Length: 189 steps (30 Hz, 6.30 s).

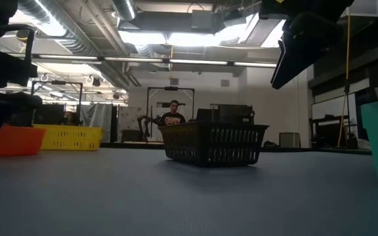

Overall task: Sort Halloween decoration
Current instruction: Put the black spider toy into the black bin, then return to Home Position

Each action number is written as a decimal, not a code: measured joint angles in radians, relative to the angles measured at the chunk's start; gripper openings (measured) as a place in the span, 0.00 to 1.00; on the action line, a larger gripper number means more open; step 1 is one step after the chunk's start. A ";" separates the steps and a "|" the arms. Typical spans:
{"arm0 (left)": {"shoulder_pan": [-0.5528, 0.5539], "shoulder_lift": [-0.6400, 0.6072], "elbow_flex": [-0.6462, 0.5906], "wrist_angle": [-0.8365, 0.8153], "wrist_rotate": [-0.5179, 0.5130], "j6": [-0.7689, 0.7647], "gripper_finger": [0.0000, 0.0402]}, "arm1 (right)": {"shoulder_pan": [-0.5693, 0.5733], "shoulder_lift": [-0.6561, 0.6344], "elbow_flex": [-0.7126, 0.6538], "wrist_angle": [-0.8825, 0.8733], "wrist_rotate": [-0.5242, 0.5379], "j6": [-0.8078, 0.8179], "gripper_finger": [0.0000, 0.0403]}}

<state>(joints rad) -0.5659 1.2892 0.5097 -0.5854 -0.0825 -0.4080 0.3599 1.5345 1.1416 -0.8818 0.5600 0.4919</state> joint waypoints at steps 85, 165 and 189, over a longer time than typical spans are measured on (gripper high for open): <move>0.362 0.107 -0.001 1.284 -0.293 0.157 0.30 | 0.000 0.000 0.000 0.021 0.000 0.000 0.66; 0.528 -0.930 0.098 0.220 -0.452 0.496 0.00 | -0.007 -0.588 0.006 -0.082 0.036 -0.316 0.01; 0.527 -1.270 -0.268 0.391 -0.390 0.441 0.00 | -0.009 -1.234 -0.760 0.629 -0.086 -0.423 0.01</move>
<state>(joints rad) -0.0387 0.0195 0.2417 -0.1943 -0.4726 0.0326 0.3511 0.3004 0.3812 -0.2529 0.4740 0.0689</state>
